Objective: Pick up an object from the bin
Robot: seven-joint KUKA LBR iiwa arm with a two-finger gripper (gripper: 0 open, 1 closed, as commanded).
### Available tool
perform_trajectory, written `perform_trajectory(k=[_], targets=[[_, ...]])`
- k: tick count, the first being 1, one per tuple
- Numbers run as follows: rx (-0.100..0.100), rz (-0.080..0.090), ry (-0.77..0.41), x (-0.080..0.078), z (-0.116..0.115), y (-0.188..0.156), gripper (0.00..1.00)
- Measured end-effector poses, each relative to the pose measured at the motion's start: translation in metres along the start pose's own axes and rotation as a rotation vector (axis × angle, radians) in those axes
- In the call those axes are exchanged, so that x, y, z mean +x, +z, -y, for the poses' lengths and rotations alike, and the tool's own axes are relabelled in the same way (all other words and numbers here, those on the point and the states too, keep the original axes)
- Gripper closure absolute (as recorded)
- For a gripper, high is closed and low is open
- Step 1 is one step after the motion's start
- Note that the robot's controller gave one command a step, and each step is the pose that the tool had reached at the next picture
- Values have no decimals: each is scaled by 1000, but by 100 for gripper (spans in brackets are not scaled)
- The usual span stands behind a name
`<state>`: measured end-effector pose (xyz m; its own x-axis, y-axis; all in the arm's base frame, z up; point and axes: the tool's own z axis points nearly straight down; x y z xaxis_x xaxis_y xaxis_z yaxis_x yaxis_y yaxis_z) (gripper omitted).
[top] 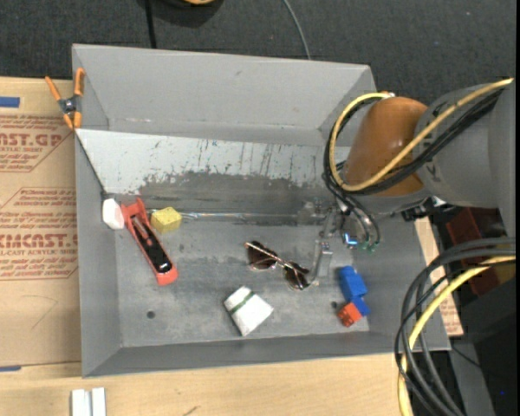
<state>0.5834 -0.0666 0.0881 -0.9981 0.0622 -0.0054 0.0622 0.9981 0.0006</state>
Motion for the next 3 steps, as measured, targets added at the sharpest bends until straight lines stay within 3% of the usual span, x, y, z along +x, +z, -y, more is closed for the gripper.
perform_trajectory(k=[1, 2, 3], targets=[[0, -1, -36, 2, 0, 27, 0], [0, 2, 52, 10, -14, 22, 0], [0, 0, 214, 18, -27, 21, 0]])
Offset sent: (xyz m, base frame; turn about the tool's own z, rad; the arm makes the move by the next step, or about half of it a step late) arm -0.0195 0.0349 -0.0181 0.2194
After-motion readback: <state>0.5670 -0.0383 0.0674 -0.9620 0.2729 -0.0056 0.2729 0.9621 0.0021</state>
